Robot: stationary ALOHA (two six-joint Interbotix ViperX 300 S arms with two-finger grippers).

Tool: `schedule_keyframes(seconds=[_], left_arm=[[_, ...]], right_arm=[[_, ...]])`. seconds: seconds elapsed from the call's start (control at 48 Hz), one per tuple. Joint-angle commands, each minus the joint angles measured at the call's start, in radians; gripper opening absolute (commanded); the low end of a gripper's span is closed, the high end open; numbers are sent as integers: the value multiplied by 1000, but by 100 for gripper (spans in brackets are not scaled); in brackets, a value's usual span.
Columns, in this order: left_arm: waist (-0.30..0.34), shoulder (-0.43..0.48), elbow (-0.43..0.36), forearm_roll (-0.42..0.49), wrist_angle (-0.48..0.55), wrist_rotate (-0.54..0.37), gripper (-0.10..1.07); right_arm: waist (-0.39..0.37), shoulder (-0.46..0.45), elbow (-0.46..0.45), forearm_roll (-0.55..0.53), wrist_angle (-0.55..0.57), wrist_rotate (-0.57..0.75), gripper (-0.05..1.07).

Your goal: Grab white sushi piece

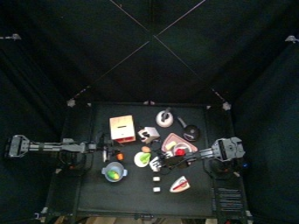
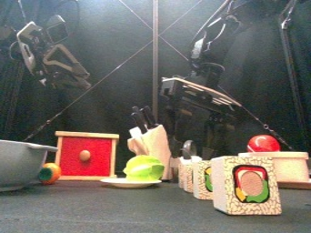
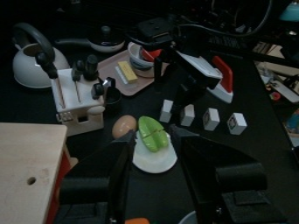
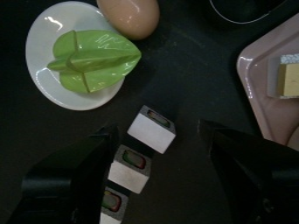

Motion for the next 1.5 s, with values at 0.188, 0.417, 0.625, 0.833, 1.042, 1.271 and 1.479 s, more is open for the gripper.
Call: schedule_keyframes(seconds=[0.188,0.417,0.625,0.833,1.042,1.271,1.479], left_arm=[[3,0,-12,0,-6,0,77],[3,0,-11,0,-6,-2,77],[2,-2,-11,0,-6,-2,77],[3,-2,-9,0,-6,-2,77],[2,0,-9,0,-6,-2,77],[2,0,-9,0,-6,-2,77],[2,0,-8,0,-6,-2,77]], right_arm=[[-3,0,-32,20,2,12,101],[-3,6,-37,15,5,83,100],[0,29,-38,-14,5,158,100],[2,37,-43,-9,5,163,100],[2,40,-43,6,5,164,98],[2,46,-43,3,5,181,87],[3,44,-43,5,5,181,78]])
